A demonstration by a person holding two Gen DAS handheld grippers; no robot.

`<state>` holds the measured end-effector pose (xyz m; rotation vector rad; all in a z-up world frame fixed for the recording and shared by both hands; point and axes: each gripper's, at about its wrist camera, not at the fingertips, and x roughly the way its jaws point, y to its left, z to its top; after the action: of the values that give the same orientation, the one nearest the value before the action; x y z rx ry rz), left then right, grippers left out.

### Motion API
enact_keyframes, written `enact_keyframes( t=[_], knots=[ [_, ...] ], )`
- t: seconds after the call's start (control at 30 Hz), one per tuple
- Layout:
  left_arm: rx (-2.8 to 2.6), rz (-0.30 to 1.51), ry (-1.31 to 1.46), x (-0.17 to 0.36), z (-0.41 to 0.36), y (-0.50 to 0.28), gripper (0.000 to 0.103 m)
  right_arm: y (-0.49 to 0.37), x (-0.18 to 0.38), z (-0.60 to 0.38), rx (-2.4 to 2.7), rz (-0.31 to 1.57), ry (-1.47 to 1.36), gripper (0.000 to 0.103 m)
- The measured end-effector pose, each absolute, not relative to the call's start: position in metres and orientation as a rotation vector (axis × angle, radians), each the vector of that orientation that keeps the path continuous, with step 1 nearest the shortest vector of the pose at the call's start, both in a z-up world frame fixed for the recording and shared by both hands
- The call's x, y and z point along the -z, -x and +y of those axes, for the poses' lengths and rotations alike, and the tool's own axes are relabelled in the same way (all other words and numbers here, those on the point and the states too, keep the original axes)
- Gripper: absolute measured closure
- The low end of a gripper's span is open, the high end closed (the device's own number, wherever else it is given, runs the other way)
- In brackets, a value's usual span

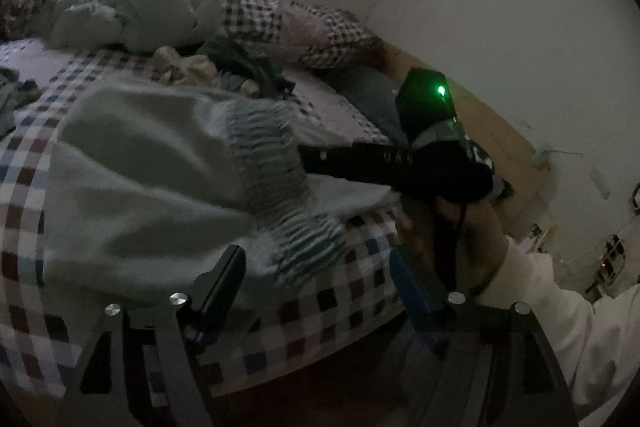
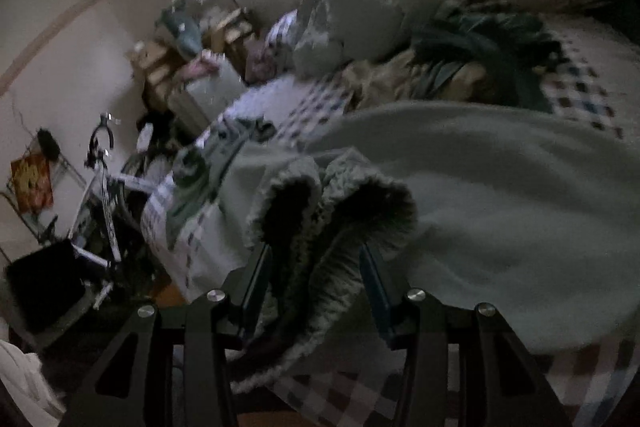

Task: Fold clothes

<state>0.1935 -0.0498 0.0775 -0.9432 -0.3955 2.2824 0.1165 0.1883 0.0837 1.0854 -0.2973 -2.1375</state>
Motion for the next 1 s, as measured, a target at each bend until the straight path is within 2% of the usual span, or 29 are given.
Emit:
enact_keyframes(
  t=[0.17,0.47,0.57,0.63,0.67,0.8,1.0],
  knots=[
    [-2.289,-0.457,0.972,-0.068,-0.062,-0.189,0.025,-0.099,-0.064,0.188,2.042,-0.44,-1.102,0.053],
    [-2.305,-0.518,0.968,-0.065,-0.074,-0.187,0.025,-0.059,-0.054,0.161,1.996,-0.497,-1.187,0.057],
    [-2.305,-0.541,0.981,-0.062,-0.081,-0.188,0.025,-0.05,-0.051,0.143,1.995,-0.458,-1.215,0.062],
    [-2.306,-0.56,0.986,-0.062,-0.086,-0.189,0.025,-0.047,-0.052,0.132,2.004,-0.427,-1.229,0.078],
    [-2.307,-0.57,0.983,-0.062,-0.089,-0.191,0.025,-0.047,-0.053,0.129,2.014,-0.412,-1.232,0.08],
    [-2.314,-0.618,0.96,-0.063,-0.102,-0.198,0.025,-0.053,-0.081,0.131,2.065,-0.337,-1.175,0.088],
    [-2.339,-0.641,0.934,-0.068,-0.112,-0.203,0.025,-0.046,-0.163,0.159,2.157,-0.315,-1.027,0.09]
  ],
)
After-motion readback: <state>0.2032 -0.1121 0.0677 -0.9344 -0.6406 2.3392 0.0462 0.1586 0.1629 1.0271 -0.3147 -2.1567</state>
